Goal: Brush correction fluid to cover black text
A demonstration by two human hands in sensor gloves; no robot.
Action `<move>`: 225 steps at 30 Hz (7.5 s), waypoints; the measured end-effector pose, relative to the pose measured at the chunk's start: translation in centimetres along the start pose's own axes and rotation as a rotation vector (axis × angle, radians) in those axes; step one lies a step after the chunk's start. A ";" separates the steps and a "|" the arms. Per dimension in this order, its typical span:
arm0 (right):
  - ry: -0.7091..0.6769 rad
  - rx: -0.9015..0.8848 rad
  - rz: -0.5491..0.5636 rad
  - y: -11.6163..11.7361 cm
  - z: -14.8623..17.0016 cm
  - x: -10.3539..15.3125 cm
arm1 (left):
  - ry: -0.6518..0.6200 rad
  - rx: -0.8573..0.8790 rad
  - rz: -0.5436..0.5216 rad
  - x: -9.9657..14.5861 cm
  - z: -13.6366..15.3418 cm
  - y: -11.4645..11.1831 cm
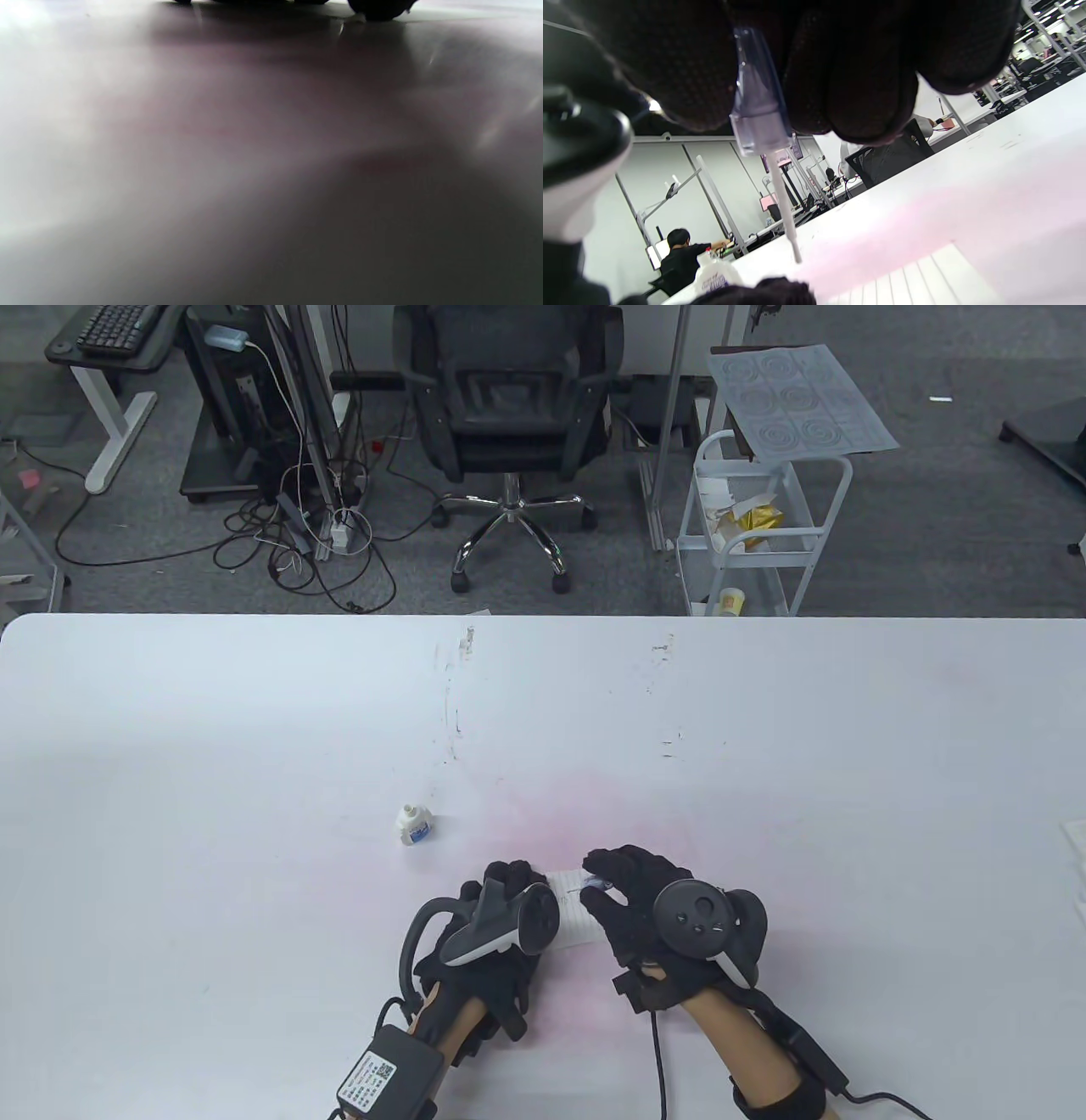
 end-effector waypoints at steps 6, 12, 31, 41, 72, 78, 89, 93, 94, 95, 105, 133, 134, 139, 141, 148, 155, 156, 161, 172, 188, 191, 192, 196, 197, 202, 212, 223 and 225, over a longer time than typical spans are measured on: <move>-0.013 0.055 -0.032 1.8 -0.1 0.1 | -0.005 0.027 0.017 -0.1 0.3 -0.2; -0.037 0.071 -0.034 2.8 -0.4 0.2 | -0.005 0.027 0.027 0.1 0.3 -0.1; 0.001 0.184 -0.011 2.6 -0.2 0.3 | -0.004 0.026 0.037 0.2 0.3 -0.1; -0.014 0.172 -0.042 3.0 -0.4 0.4 | -0.004 0.026 0.037 0.2 0.3 -0.1; -0.022 0.136 -0.034 3.1 -0.3 0.3 | -0.004 0.031 0.040 0.2 0.4 -0.1; -0.022 0.144 -0.072 3.3 -0.3 0.3 | -0.004 0.031 0.040 0.2 0.4 -0.1; 0.013 0.128 0.008 2.2 0.2 0.2 | -0.006 0.035 0.045 0.2 0.5 -0.2; -0.023 0.116 -0.022 2.9 -0.2 0.3 | -0.006 0.035 0.045 0.2 0.5 -0.2; -0.022 0.136 -0.040 3.1 -0.2 0.2 | -0.006 0.035 0.045 0.2 0.5 -0.2; -0.015 0.145 -0.044 3.1 0.0 0.2 | -0.006 0.035 0.045 0.2 0.5 -0.2; 0.020 0.146 0.010 2.3 0.5 0.2 | -0.006 0.034 0.046 0.2 0.5 -0.2; -0.012 0.178 -0.004 2.3 -0.3 0.4 | -0.005 0.033 0.048 0.2 0.5 -0.2; -0.009 0.175 0.002 2.2 -0.3 0.4 | -0.005 0.033 0.048 0.2 0.5 -0.2; -0.029 0.134 -0.016 2.8 -0.5 0.4 | -0.005 0.034 0.048 0.2 0.5 -0.2; -0.031 0.170 -0.048 3.3 -0.5 0.4 | -0.005 0.034 0.048 0.2 0.5 -0.2; 0.004 0.207 -0.006 2.4 -0.2 0.4 | -0.005 0.034 0.048 0.2 0.5 -0.2; -0.054 0.154 -0.028 3.0 -0.8 0.5 | -0.004 0.032 0.048 0.2 0.5 -0.2; -0.055 0.180 -0.037 3.2 -0.8 0.5 | -0.004 0.032 0.048 0.2 0.5 -0.2; -0.029 0.211 0.000 2.6 -0.6 0.5 | -0.004 0.032 0.048 0.2 0.5 -0.2; -0.004 0.160 -0.038 2.6 -0.4 0.4 | -0.004 0.032 0.050 0.2 0.5 -0.2; -0.012 0.131 0.048 0.8 -0.5 0.6 | -0.005 0.034 0.053 0.2 0.5 -0.3; -0.013 0.105 0.100 -1.0 -0.2 0.9 | -0.005 0.034 0.053 0.2 0.5 -0.3; -0.014 0.098 0.123 -1.7 0.0 1.1 | -0.005 0.034 0.053 0.2 0.5 -0.3; -0.010 0.040 0.161 -3.4 0.9 1.6 | -0.006 0.036 0.057 0.2 0.5 -0.3; -0.009 0.030 0.167 -3.7 1.0 1.7 | -0.006 0.036 0.057 0.2 0.5 -0.3; 0.003 -0.023 0.197 -5.5 2.1 2.4 | -0.006 0.037 0.059 0.2 0.6 -0.4; 0.009 -0.066 0.223 -6.8 2.8 3.2 | -0.009 0.042 0.059 0.2 0.6 -0.4; 0.033 -0.115 0.228 -7.2 3.3 3.2 | -0.012 0.064 -0.137 1.3 1.2 1.6; 0.044 -0.128 0.226 -7.2 3.5 3.1 | -0.008 0.058 -0.295 2.5 1.3 3.3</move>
Point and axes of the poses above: the tracker on the back of each hand, its own z axis roughly to the little-finger side, its own x axis roughly from the fingertips to the wrist, y = z × x, the point moved 4 cm from there along -x, roughly from the wrist to the fingertips, and after that the axes turned 6 degrees about y, right-handed, at the moved point
